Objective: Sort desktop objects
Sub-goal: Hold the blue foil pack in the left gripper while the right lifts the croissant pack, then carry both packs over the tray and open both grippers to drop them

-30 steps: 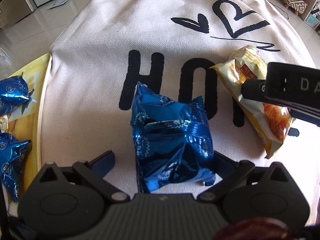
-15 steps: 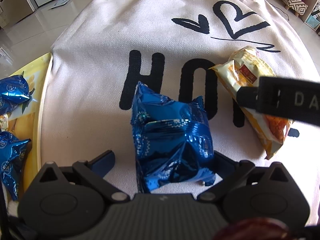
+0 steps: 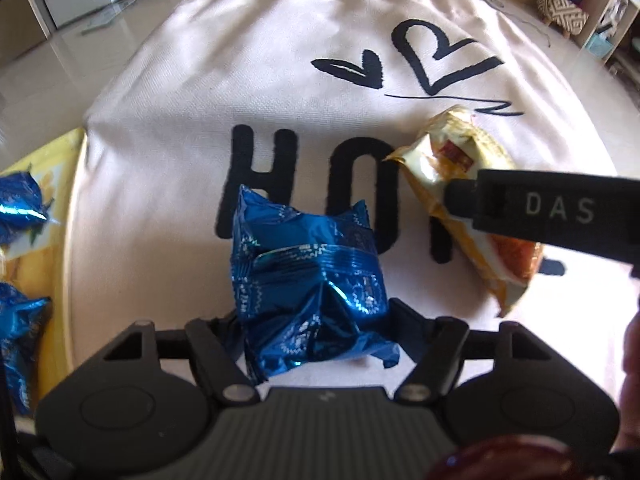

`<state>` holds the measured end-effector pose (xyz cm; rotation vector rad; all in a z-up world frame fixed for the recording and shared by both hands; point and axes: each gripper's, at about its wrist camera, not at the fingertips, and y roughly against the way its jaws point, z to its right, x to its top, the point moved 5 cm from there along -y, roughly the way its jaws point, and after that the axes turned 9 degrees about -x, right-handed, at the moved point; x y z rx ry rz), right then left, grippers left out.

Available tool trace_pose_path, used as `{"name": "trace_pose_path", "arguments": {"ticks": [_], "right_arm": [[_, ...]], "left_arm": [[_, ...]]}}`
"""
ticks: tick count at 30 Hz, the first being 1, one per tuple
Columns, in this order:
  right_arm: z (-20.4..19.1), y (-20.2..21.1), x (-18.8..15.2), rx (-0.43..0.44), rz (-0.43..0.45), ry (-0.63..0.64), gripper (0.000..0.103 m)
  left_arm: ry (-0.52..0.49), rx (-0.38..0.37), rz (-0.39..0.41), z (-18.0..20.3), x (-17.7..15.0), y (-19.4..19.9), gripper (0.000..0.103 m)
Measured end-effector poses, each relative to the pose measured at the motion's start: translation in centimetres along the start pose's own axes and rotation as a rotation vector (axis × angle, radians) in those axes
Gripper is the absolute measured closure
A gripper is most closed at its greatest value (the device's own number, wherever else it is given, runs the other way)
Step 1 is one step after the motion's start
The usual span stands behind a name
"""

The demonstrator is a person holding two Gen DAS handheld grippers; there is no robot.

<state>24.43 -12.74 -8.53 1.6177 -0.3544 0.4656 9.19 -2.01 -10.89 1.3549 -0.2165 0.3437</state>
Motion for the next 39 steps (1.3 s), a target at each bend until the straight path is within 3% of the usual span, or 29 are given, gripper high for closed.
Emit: {"name": "trace_pose_path", "arguments": {"ticks": [9, 19, 26, 39], "right_arm": [[0.9, 2.1, 1.6, 0.040, 0.034, -0.145, 0.039], [-1.5, 5.2, 2.1, 0.100, 0.068, -0.183, 0.039], [-5.6, 7.3, 1.8, 0.198, 0.071, -0.182, 0.039], [-16.8, 7.4, -0.8, 0.435, -0.047, -0.164, 0.039]], "left_arm": [[0.036, -0.002, 0.074, -1.9, 3.1, 2.2, 0.034], [0.133, 0.036, 0.149, -6.1, 4.7, 6.6, 0.034], [0.231, 0.092, 0.217, -11.2, 5.9, 10.1, 0.034], [0.454, 0.173, 0.277, -21.0, 6.0, 14.5, 0.033]]}}
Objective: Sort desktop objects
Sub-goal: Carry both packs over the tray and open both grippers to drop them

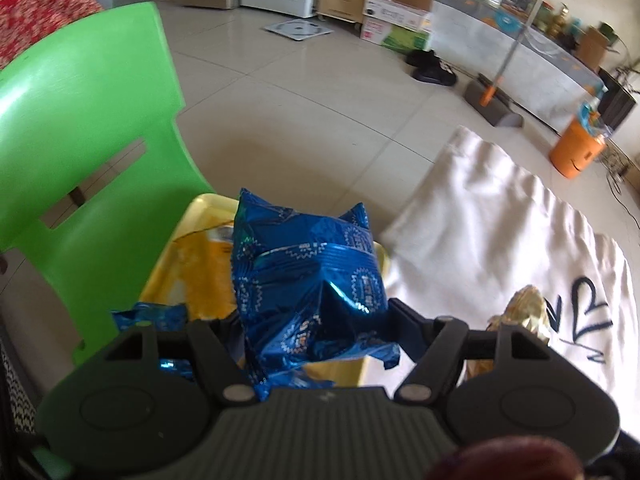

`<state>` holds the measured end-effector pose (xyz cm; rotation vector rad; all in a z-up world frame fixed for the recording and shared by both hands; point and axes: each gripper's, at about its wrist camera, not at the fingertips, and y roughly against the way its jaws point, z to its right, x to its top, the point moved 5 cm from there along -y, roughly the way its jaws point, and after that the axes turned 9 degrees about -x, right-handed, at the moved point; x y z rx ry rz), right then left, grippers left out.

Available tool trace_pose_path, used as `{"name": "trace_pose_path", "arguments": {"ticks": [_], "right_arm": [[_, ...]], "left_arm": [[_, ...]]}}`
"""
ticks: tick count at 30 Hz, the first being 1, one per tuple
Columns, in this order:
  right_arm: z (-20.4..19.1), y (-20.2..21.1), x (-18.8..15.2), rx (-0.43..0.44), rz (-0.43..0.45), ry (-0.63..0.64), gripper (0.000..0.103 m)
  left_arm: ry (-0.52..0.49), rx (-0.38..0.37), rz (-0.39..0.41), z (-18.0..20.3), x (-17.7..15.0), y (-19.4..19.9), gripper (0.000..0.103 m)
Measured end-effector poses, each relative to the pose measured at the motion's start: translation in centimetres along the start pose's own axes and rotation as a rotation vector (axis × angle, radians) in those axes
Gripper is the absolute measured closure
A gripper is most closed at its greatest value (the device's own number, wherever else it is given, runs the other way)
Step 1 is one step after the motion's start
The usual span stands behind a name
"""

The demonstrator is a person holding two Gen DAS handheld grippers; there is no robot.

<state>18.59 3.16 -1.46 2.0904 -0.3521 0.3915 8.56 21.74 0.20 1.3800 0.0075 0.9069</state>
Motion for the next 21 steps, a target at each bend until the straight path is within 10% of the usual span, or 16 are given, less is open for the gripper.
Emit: {"name": "trace_pose_path", "arguments": {"ticks": [17, 21], "right_arm": [[-3.4, -9.1, -3.5, 0.062, -0.131, -0.123, 0.035], [-3.8, -9.4, -3.6, 0.057, -0.135, -0.104, 0.030]], "left_arm": [[0.188, 0.180, -0.079, -7.4, 0.1, -2.9, 0.032], [0.195, 0.210, -0.061, -7.5, 0.3, -2.3, 0.010]]}}
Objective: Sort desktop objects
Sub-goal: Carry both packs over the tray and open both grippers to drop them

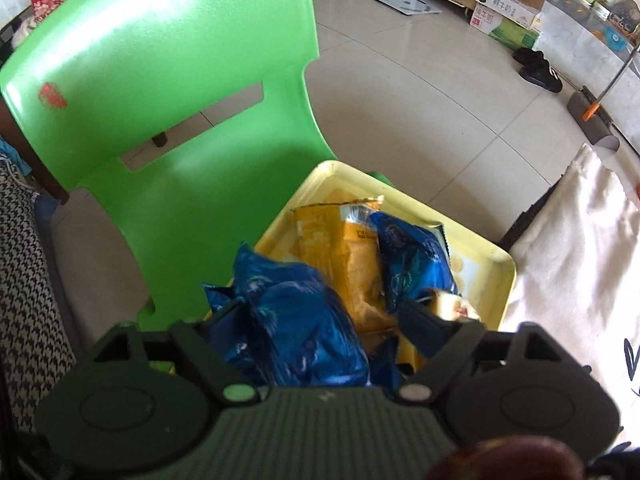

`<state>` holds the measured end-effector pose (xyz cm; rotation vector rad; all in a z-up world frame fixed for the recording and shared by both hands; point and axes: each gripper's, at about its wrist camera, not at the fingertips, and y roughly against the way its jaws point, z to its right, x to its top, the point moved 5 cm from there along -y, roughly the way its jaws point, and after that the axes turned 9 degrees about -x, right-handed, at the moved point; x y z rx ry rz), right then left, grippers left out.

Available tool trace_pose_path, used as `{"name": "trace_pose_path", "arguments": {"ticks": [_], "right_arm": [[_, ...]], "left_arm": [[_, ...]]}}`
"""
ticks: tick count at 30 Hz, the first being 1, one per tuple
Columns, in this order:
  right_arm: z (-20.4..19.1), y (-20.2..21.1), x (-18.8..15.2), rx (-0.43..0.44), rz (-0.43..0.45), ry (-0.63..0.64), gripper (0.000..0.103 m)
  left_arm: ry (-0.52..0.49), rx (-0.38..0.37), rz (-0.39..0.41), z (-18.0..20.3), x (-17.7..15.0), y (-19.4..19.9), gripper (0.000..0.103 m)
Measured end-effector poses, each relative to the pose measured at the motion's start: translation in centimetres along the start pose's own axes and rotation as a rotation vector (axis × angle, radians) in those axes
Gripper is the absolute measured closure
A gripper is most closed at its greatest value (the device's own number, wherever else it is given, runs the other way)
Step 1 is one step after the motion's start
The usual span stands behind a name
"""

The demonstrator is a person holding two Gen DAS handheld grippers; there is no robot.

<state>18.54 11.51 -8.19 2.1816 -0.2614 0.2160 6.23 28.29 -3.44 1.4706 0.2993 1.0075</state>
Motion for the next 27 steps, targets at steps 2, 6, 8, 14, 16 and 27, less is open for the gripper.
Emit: {"name": "trace_pose_path", "arguments": {"ticks": [2, 6, 8, 14, 16, 27], "right_arm": [[-0.5, 0.7, 0.1, -0.003, 0.018, 0.040, 0.027], [-1.1, 2.1, -0.2, -0.029, 0.061, 0.080, 0.027], [-1.3, 2.6, -0.5, -0.023, 0.056, 0.082, 0.027], [-0.6, 5.8, -1.1, -0.051, 0.113, 0.092, 0.027], [-0.3, 7.1, -1.5, -0.061, 0.130, 0.091, 0.027], [2.2, 14.0, -5.7, -0.164, 0.195, 0.141, 0.021]], "left_arm": [[-0.005, 0.002, 0.020, 0.0, 0.2, 0.6, 0.008], [-0.024, -0.023, 0.041, 0.1, 0.2, 1.5, 0.004], [-0.021, -0.024, 0.049, -0.2, -0.1, 2.0, 0.001], [-0.089, -0.054, 0.134, -0.1, -1.1, 4.8, 0.001], [-0.108, -0.067, 0.150, 0.0, -1.5, 5.6, 0.001], [-0.243, -0.166, 0.177, 0.9, -6.5, 9.0, 0.001]]}}
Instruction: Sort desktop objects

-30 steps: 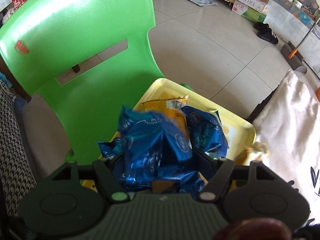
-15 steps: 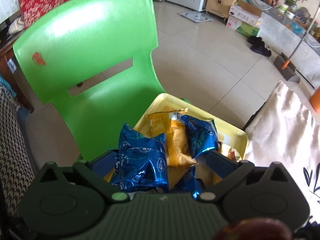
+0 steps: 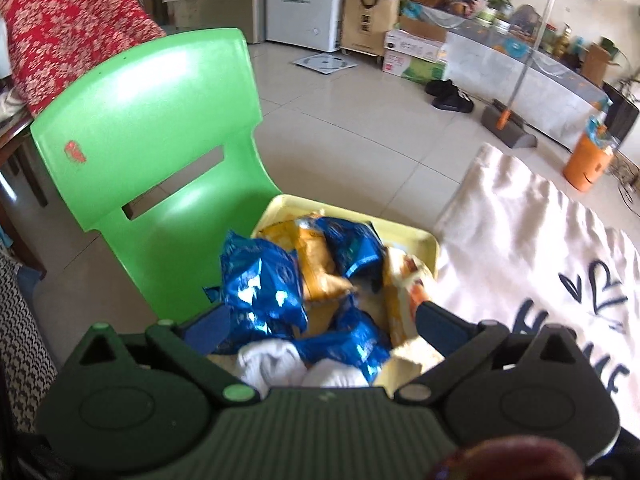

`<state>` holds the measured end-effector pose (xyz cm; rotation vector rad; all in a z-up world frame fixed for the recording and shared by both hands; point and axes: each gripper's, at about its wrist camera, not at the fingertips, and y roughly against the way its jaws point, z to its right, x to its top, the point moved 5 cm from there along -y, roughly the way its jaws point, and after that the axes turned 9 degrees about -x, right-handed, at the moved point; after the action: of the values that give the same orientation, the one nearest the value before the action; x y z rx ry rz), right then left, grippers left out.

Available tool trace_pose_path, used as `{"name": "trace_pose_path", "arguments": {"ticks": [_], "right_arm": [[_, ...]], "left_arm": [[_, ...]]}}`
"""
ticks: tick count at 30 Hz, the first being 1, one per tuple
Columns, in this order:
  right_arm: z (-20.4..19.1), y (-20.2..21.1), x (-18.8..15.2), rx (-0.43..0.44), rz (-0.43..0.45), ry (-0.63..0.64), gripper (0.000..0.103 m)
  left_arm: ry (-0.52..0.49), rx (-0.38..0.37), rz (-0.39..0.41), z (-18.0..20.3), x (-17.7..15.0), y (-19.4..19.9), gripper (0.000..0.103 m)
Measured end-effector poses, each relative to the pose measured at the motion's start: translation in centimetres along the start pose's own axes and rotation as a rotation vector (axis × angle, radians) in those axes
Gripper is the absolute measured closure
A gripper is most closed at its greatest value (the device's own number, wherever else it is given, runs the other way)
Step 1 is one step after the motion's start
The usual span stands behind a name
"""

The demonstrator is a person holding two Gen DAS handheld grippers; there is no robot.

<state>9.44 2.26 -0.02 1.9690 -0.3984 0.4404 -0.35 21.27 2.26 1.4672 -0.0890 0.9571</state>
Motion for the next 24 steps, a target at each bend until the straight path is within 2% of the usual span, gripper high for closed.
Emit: {"name": "trace_pose_path", "arguments": {"ticks": [10, 16, 24], "right_arm": [[3.1, 3.3, -1.9, -0.157, 0.031, 0.119, 0.021], [5.3, 4.8, -2.2, -0.276, 0.050, 0.181, 0.021], [7.2, 6.9, -2.7, -0.319, 0.068, 0.181, 0.021]], "left_arm": [[-0.068, -0.034, -0.053, 1.9, -4.9, 2.2, 0.001], [-0.111, -0.017, -0.099, 2.9, -7.4, 3.1, 0.001], [-0.150, -0.026, -0.143, 4.5, -10.0, 4.7, 0.001]]}}
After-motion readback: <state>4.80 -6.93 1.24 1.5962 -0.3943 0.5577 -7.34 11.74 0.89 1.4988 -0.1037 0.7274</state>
